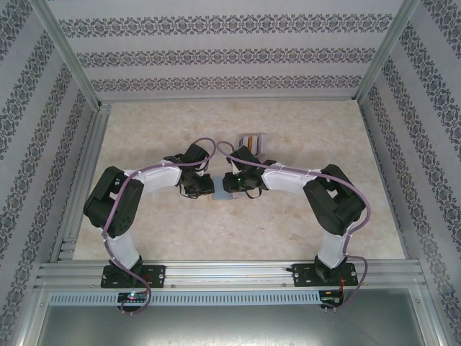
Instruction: Put the credit cards into the card holder
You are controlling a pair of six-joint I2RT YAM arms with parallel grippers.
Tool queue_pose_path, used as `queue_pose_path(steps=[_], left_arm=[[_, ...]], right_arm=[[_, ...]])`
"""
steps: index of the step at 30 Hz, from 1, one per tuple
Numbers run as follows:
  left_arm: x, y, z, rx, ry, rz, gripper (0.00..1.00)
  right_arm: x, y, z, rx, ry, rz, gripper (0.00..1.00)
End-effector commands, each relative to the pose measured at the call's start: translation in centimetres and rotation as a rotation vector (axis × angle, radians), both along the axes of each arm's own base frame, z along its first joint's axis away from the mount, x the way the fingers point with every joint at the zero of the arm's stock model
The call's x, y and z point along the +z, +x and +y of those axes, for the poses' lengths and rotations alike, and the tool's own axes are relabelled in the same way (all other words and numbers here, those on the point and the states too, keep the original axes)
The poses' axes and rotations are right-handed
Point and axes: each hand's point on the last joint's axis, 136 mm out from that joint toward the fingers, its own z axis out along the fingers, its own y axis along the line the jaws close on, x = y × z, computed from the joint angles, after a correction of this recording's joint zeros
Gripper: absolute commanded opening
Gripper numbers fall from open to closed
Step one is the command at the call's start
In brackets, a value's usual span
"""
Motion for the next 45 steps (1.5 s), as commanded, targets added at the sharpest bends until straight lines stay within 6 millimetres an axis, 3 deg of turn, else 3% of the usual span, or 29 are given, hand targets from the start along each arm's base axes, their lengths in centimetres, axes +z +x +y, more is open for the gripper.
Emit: queue_pose_path(steps=[1,7,19,31,39,45], left_arm=[[-1.1,0.0,0.2,0.019,-0.013,0.02,0.2],[-2.0,-0.5,0.2,0.026,-0.025,0.037,0.12],[-2.5,-1.1,0.2,0.044,-0.052,0.039,0.04],[-2.4,-1.2,0.5,0.04,-0.032,0.04,0.04],[1.2,-0.2,0.0,0.032,-0.064,-0.022,0.12],[4.1,0.5,-0.8,0.034,-0.117,-0.067,0.19]], right_arm=[[-0.2,0.0,1.0,0.033,0.008,0.001,0.22],[-1.6,-0.1,1.5,0.039,0.003,0.037,0.22],[-2.2,-0.8,5.7,0.091,0.062,0.075,0.22],[0.8,-0.2,3.0,0.052,0.071,0.023,0.22],[2.6,-0.3,3.3,0.06,0.169,0.025,0.22],[2.1,0.3,1.1,0.017,0.096,0.004,0.22]])
